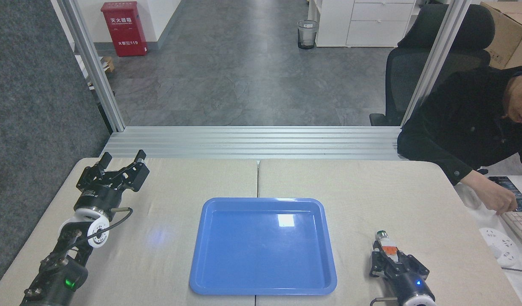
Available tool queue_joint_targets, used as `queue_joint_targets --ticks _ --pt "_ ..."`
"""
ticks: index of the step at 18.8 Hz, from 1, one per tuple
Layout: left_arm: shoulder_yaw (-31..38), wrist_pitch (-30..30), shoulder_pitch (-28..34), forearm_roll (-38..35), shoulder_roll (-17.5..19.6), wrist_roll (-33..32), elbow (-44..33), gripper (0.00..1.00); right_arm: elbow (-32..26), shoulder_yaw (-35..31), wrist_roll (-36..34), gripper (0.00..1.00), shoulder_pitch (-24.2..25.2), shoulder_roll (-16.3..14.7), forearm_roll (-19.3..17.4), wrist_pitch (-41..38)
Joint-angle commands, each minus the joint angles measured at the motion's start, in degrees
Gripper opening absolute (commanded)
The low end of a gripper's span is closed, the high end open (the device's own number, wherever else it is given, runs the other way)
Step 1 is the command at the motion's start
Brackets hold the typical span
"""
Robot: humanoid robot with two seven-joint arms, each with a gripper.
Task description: Pick up switch part and place in tray
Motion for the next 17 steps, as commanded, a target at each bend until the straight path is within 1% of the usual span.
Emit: queue_joint_targets --ticks 1,3,4,6,7,8,9,10,11,12,13,16,17 --pt "0.0 0.05 -0.03 0.0 0.0 -0.03 0.0 1.0 -10.81 -0.68 2.08 0.0 -5.39 1.37 -0.8 1.57" --pt "0.0 0.05 0.05 0.0 0.0 -0.03 0.0 1.0 -16.36 0.02 5.07 0.0 -9.35 1.9 -0.88 1.57" --pt "0.0 0.05 -0.03 0.0 0.0 -0.03 0.0 1.0 -18.82 1.68 5.52 0.0 -11.63 2.94 -0.97 1.22" --pt "0.0 -0.04 -0.03 0.0 0.0 -0.03 0.0 1.0 -19.64 9.56 5.87 0.0 -14.37 6.98 -0.97 1.21" --pt "0.0 -0.04 -0.03 0.0 0.0 -0.03 0.0 1.0 -19.64 13.7 6.57 0.0 -14.64 7.87 -0.54 1.48" --pt "0.0 0.05 0.05 0.0 0.0 -0.03 0.0 1.0 -19.64 18.44 7.71 0.0 -14.12 8.57 1.03 1.74" --pt "0.0 0.05 0.05 0.0 0.0 -0.03 0.0 1.0 -19.64 22.23 8.5 0.0 -13.16 9.54 4.88 1.92" --pt "0.0 -0.04 -0.03 0.0 0.0 -0.03 0.0 1.0 -19.47 24.96 9.64 0.0 -11.32 10.94 8.92 1.74" --pt "0.0 0.05 -0.03 0.0 0.0 -0.03 0.0 1.0 -19.2 26.38 10.96 0.0 -10.0 11.39 11.39 1.48" --pt "0.0 -0.04 0.05 0.0 0.0 -0.03 0.0 1.0 -18.24 27.87 13.32 0.0 -8.42 11.57 12.9 1.39" --pt "0.0 0.05 -0.03 0.0 0.0 -0.03 0.0 1.0 -17.36 27.98 14.82 0.0 -6.4 11.31 13.0 1.56" --pt "0.0 0.05 -0.03 0.0 0.0 -0.03 0.0 1.0 -15.86 27.1 18.69 0.0 -2.45 10.78 13.09 2.09" --pt "0.0 -0.04 -0.03 0.0 0.0 -0.03 0.0 1.0 -15.77 26.92 18.88 0.0 -1.3 10.6 13.09 2.01"
